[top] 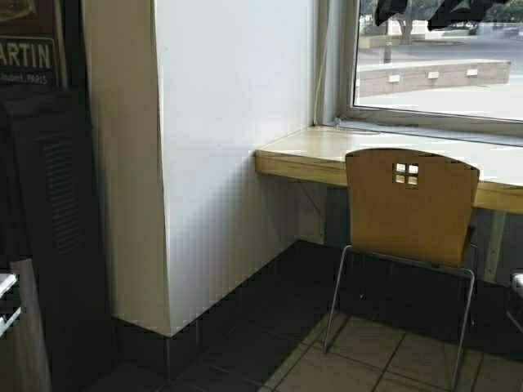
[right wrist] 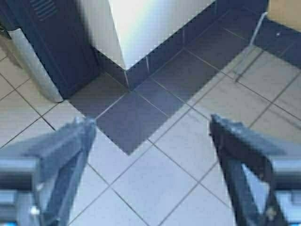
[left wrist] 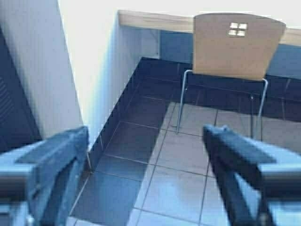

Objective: Push the chairs under the table

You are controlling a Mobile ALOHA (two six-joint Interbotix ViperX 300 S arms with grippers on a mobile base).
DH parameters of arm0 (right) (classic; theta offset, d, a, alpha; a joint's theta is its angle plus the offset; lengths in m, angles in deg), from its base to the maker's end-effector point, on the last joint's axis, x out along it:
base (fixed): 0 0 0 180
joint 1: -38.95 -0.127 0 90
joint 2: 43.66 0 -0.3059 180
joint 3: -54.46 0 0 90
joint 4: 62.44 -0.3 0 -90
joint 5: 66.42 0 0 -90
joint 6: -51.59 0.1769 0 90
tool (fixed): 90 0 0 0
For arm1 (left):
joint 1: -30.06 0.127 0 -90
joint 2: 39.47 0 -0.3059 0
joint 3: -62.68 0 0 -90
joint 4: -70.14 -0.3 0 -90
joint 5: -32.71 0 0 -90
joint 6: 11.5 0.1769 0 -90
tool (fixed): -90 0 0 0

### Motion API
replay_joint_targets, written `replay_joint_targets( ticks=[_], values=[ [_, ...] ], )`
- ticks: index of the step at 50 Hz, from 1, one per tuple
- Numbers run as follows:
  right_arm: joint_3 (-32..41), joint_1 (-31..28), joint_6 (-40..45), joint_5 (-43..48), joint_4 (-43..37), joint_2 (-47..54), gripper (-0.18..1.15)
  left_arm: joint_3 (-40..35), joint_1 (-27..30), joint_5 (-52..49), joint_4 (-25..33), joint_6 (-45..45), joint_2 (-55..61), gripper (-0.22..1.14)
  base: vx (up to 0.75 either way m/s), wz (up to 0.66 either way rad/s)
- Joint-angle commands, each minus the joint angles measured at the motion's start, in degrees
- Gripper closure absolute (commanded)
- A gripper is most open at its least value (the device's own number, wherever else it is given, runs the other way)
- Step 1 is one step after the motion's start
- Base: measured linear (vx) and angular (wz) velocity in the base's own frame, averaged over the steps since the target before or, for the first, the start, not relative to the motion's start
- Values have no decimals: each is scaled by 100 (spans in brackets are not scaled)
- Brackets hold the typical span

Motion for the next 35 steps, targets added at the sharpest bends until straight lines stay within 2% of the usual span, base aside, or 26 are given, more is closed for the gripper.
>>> replay_joint_targets(
  ticks=[1,19,35],
  values=[
    [158,0,18,-9,-26,-105,-6,-44,-9,70,-18,-44,35,-10,-31,-20],
    [141,0,26,-70,-79,-158,-6,-9,-9,79,-9,-79,105,-10,-25,-21],
    [237,0,18,-70,-79,-62,-6,-9,-9,88,9,-97,105,-10,-25,-44]
  ],
)
